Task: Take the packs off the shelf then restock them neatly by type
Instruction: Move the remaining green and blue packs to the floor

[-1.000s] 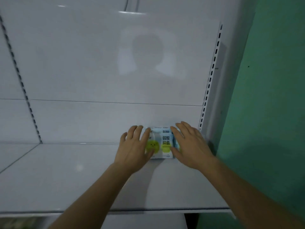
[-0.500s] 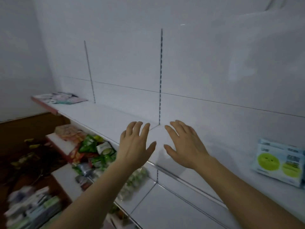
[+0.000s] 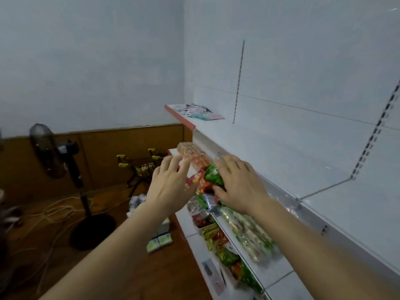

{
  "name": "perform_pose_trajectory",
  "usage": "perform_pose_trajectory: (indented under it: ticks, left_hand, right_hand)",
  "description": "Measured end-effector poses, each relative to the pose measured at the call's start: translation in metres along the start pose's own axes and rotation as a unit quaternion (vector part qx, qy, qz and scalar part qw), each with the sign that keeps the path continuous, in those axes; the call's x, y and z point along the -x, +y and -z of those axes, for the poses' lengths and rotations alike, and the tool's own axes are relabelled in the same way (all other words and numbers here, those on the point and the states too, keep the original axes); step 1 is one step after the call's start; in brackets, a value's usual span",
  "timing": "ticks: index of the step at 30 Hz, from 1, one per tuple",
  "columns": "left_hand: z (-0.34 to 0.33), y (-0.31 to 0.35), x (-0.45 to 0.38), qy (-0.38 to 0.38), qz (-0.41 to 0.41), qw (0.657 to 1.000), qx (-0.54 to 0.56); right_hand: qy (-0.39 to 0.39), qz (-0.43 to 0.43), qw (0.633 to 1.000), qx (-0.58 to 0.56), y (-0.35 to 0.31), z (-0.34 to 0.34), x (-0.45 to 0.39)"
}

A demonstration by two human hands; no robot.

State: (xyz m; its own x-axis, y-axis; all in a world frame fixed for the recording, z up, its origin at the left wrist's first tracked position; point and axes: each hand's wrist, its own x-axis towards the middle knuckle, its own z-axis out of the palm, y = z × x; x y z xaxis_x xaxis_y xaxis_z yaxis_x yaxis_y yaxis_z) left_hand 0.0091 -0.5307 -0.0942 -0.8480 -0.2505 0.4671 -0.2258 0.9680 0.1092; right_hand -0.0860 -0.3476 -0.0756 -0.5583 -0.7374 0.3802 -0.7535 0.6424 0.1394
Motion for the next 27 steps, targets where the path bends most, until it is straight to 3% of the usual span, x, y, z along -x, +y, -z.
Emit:
perform_pose_trajectory:
  ticks: [11,27]
  left_hand:
    - [-0.088,-0.136,-0.025,-0.092,0.086,0.992,-0.031]
    - [-0.283,-0.28,-0.179,-0.221,0.162,0.961,-0.043]
  right_hand:
    - [-0.068,0.102,0.991,-0.046,-0.068,-0.126,-0.133]
    - [-0.211,0.124,0.965,-0.094,-0.035,-0.364,-0.355]
